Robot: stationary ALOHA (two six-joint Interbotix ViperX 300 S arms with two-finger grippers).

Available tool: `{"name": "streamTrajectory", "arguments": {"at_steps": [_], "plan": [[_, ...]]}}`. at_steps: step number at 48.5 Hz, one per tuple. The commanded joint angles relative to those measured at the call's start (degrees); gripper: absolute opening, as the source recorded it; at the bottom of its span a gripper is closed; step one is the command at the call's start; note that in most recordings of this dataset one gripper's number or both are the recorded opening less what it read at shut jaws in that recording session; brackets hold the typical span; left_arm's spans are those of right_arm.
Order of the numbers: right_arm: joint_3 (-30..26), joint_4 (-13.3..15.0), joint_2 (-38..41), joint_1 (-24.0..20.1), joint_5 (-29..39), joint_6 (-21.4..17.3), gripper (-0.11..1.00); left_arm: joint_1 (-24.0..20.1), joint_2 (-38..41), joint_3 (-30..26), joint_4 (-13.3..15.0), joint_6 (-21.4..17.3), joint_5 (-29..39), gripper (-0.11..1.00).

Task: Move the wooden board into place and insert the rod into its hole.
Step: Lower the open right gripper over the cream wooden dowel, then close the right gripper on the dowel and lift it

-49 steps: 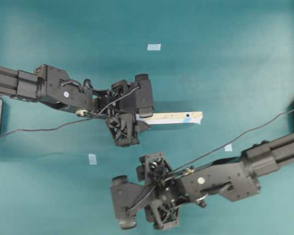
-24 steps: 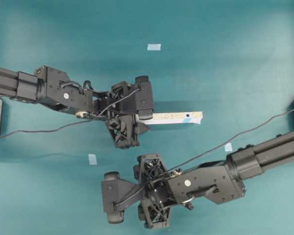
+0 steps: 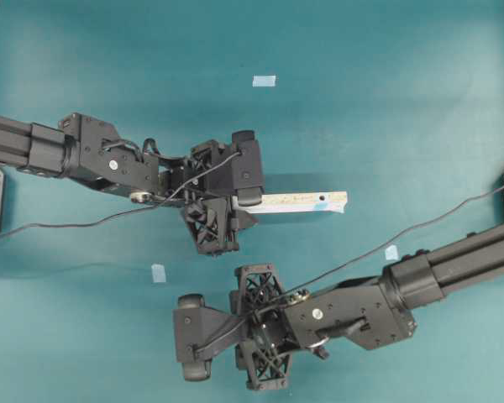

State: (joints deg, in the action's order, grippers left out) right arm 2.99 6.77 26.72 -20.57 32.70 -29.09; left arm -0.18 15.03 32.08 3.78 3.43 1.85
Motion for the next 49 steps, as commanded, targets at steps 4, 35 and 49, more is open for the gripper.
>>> {"name": "streamTrajectory", "arguments": {"at_steps": [4, 35, 49], "plan": [[-1.58, -0.09, -1.05, -0.09, -0.62, -0.09, 0.56, 0.09, -1.41, -0.7, 0.0, 0.44, -0.35, 0.48], [-1.05, -0.09, -0.88, 0.0, -1.23, -2.72, 0.42, 0.09, -1.41, -0.79, 0.0, 0.44, -0.44, 0.48], [-1.05, -0.09, -0.79, 0.0, -0.79, -2.99, 0.36, 0.09, -1.41, -0.79, 0.0, 0.44, -0.44, 0.48]]}}
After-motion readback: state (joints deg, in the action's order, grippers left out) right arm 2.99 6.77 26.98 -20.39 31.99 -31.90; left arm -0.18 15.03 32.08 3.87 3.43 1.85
